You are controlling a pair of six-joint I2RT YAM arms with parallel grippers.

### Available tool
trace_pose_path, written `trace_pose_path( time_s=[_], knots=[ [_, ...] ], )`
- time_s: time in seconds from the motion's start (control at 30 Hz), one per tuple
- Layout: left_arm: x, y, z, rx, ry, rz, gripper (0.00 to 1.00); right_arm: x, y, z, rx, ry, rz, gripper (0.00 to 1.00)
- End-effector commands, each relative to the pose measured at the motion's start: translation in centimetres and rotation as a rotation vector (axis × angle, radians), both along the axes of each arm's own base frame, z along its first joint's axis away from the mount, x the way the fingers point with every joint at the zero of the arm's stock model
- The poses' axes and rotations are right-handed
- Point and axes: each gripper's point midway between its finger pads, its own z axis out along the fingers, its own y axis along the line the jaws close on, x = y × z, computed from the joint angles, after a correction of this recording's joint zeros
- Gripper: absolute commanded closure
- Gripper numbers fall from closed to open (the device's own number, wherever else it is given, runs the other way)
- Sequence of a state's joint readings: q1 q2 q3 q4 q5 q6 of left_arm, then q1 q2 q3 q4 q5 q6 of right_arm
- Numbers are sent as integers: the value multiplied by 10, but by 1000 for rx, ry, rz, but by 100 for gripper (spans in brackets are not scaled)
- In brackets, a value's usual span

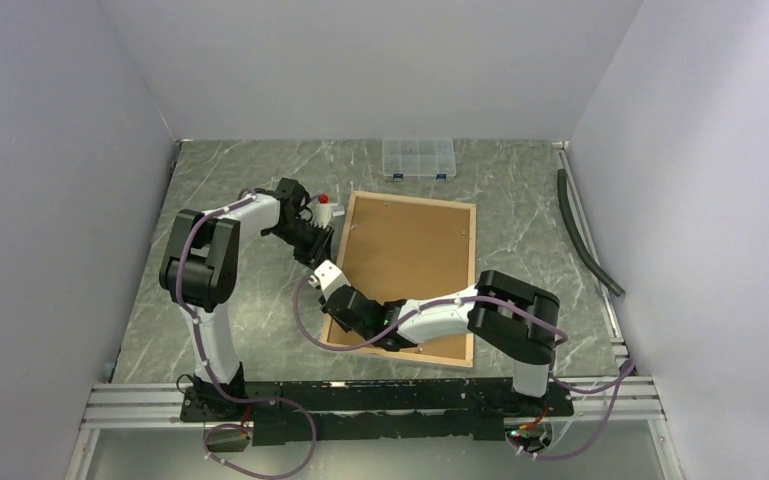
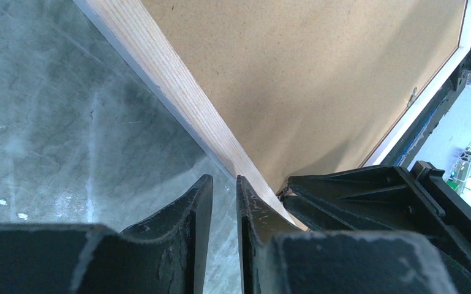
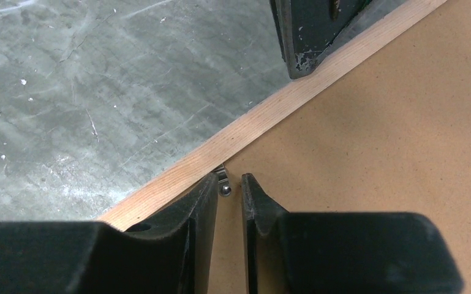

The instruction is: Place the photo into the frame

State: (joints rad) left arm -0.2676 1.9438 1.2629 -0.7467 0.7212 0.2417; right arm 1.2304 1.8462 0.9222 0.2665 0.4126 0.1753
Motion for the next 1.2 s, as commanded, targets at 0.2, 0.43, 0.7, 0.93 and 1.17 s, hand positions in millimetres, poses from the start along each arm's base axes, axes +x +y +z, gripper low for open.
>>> trace_pose_path(
  time_s=[0.2, 0.43, 0.7, 0.93, 1.17],
  knots=[
    [5, -4, 19, -38, -23, -11, 74, 0, -6, 8, -3, -10, -11, 75],
    [14, -3, 37, -70, -39, 0, 74, 13, -25, 59, 154, 21, -51, 72],
    [21, -4, 36, -85, -37, 28, 75, 32, -38, 51, 304, 269, -75, 80],
    [17, -6, 22, -95, 4, 41, 75, 18, -24, 22, 290, 378, -19, 94],
    [15, -6, 13, -89, 26, 43, 75, 13, -7, 13, 297, 431, 41, 95]
  ],
)
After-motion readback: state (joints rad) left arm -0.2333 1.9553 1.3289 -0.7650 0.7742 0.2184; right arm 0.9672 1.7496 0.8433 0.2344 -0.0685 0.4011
